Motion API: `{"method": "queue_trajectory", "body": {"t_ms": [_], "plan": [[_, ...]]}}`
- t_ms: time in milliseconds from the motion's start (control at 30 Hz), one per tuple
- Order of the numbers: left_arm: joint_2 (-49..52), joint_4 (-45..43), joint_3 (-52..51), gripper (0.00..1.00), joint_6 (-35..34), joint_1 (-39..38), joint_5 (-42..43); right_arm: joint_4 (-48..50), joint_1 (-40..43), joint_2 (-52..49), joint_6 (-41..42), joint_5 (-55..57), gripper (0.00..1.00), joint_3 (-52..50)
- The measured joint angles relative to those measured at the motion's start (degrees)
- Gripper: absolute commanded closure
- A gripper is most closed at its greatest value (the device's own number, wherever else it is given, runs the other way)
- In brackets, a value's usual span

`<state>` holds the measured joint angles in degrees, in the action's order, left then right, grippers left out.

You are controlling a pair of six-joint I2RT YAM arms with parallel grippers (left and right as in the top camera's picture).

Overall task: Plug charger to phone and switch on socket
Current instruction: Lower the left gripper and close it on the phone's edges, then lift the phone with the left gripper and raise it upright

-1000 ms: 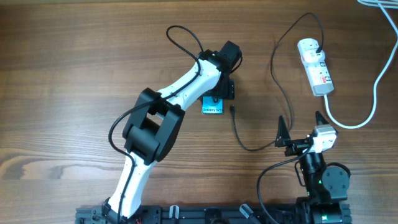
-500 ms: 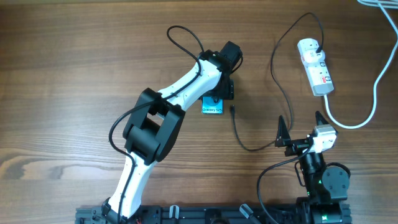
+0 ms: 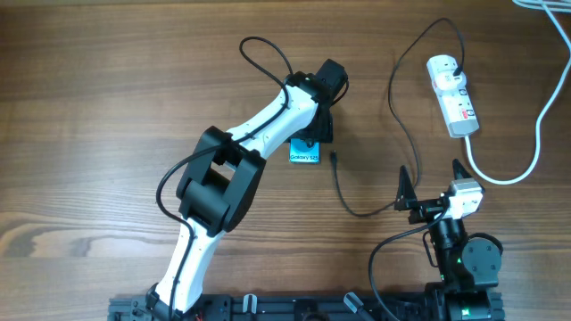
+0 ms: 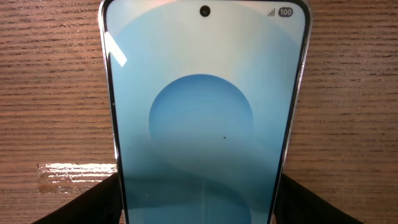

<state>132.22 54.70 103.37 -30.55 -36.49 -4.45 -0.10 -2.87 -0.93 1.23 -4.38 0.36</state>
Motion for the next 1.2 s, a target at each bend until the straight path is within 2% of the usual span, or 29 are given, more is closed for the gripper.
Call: {"method": "queue_trajectory", "body": {"t_ms": [700, 967, 1200], "plan": [[-0.42, 2.54, 0.07, 0.30, 0.00, 0.09, 1.84, 0.00, 0.00, 0.00, 0.00, 0.00, 0.00, 0.00], [-2.93, 4.42, -0.04, 0.30, 0.00, 3.34, 13.81, 0.00, 0.00, 0.00, 0.00, 0.00, 0.00, 0.00], [-5.38, 4.44, -0.04, 0.32, -0.02, 12.00, 33.03, 0.00, 0.00, 0.00, 0.00, 0.00, 0.00, 0.00]]}}
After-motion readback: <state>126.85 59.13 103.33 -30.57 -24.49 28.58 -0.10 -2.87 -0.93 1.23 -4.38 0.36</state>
